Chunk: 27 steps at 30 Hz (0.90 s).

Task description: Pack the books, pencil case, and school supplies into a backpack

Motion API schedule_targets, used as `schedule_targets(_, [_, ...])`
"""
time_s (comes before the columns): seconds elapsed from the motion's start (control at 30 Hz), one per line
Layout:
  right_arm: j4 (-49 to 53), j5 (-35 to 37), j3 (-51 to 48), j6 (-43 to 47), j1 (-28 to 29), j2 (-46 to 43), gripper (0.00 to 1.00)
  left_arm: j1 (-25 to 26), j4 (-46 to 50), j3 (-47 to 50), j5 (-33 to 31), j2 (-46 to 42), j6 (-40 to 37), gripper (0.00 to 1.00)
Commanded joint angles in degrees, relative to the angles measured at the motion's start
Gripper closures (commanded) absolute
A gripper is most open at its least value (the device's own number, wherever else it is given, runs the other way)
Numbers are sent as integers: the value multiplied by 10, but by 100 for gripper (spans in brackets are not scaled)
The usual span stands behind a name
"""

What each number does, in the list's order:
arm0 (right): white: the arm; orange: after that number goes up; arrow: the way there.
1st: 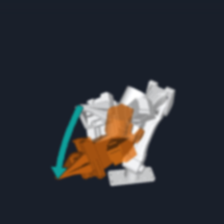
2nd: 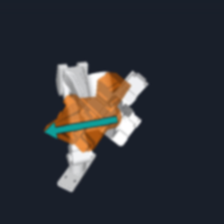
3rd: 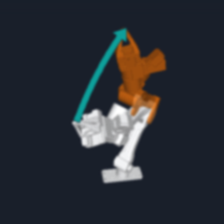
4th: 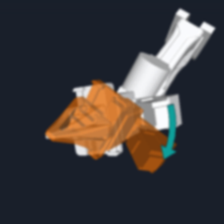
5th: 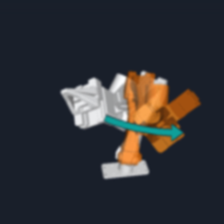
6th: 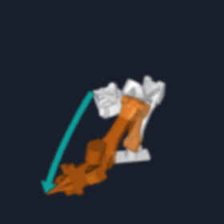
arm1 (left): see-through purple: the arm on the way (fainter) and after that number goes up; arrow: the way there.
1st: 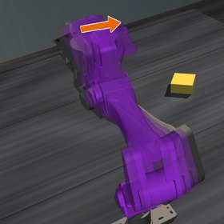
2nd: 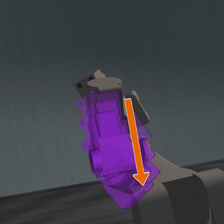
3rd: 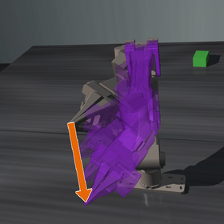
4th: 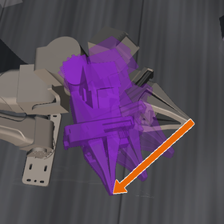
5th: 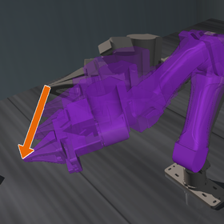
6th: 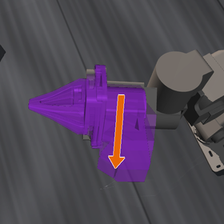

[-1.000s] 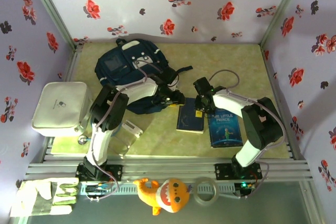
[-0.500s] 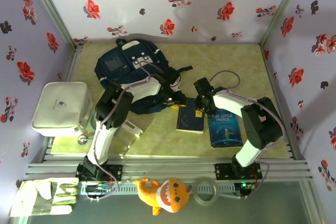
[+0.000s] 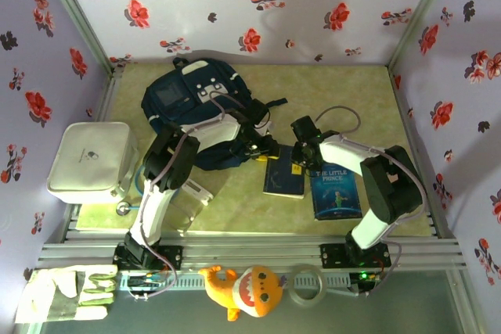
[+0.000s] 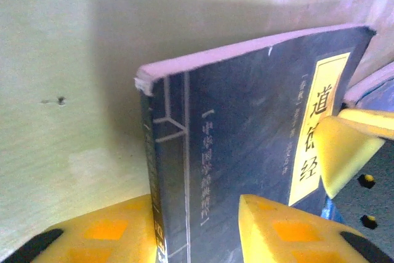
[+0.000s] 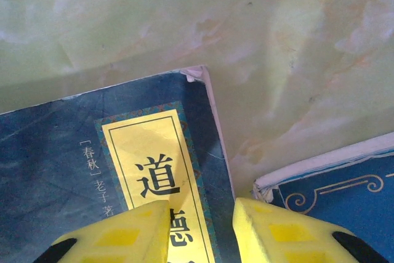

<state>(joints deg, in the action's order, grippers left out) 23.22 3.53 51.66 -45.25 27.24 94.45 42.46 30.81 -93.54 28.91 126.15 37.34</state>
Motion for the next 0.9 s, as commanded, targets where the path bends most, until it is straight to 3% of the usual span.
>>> schedule_targets(0.0, [-42, -35, -29, -15, -3, 24, 67, 3, -62, 8, 48, -45, 37, 66])
schedule_targets(0.37, [-54, -37, -34, -23, -7, 22, 68, 3, -90, 16, 55, -38, 58, 71])
schedule_targets(0.63, [-66, -38, -45, -33, -14, 1, 67, -2, -97, 10, 55, -44, 55, 86])
schedule_targets(0.77, [-70, -41, -43, -5, -22, -26, 62, -20, -122, 30, 49, -69, 70, 99])
schedule_targets(0.87, [-74, -55, -36, 20, -30, -49, 56, -38, -123, 43, 33, -97, 67, 100])
